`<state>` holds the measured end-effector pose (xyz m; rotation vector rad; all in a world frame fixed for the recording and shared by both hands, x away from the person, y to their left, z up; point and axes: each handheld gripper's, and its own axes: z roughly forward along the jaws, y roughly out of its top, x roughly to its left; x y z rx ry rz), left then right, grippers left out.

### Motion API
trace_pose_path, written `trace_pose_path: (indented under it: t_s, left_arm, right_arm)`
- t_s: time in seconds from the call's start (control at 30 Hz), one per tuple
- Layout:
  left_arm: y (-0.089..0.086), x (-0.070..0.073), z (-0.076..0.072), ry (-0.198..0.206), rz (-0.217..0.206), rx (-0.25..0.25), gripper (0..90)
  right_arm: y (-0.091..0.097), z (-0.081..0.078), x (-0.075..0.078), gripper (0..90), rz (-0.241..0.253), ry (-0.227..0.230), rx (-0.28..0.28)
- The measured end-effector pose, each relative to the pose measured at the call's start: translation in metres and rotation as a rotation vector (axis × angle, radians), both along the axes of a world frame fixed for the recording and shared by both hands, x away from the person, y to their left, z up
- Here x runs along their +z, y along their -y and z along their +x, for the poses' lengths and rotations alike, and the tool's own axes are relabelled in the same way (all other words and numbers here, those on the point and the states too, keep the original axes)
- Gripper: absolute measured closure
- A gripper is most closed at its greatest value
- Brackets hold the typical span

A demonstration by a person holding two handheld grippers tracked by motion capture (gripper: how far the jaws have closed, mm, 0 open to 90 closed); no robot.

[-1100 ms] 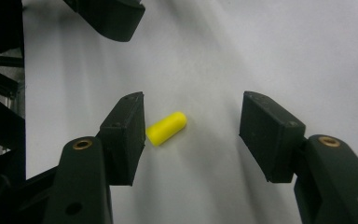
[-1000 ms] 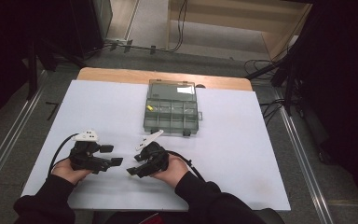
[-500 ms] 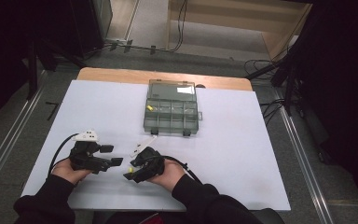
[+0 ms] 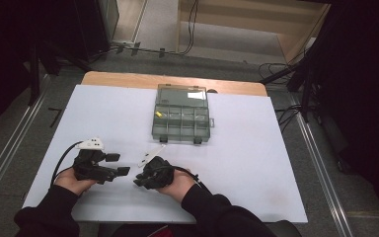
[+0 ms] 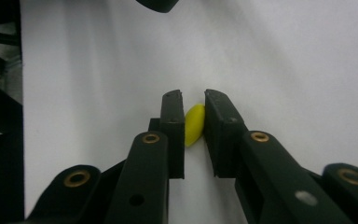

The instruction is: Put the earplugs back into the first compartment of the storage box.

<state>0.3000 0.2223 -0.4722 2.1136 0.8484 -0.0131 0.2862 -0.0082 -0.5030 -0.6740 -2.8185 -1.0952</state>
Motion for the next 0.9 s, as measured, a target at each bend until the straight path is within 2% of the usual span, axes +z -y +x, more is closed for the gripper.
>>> trace_pose_path:
  t_s: [0.03, 0.1, 0.17, 0.3, 0.63, 0.9]
  left_arm:
    - [0.000, 0.000, 0.000, 0.000, -0.001, 0.001, 26.9]
    - [0.000, 0.000, 0.000, -0.001, 0.000, 0.000, 26.9]
    - [0.000, 0.000, 0.000, 0.001, -0.002, -0.001, 26.9]
    - [0.000, 0.000, 0.000, -0.002, -0.003, 0.000, 26.9]
    - [0.001, 0.000, 0.000, -0.002, 0.001, -0.006, 26.9]
    - [0.002, 0.000, 0.000, -0.002, 0.002, -0.011, 26.9]
  right_arm:
    - [0.000, 0.000, 0.001, 77.3, 0.002, -0.032, -0.014]
    - [0.002, 0.002, 0.001, 78.2, 0.002, -0.063, -0.016]
    - [0.003, 0.003, 0.002, 78.7, -0.001, -0.068, -0.017]
    - [0.007, 0.006, 0.006, 78.9, -0.004, -0.064, -0.024]
    - [0.029, 0.024, 0.021, 78.9, 0.055, -0.073, -0.104]
    - [0.043, 0.036, 0.030, 78.9, 0.081, -0.064, -0.137]
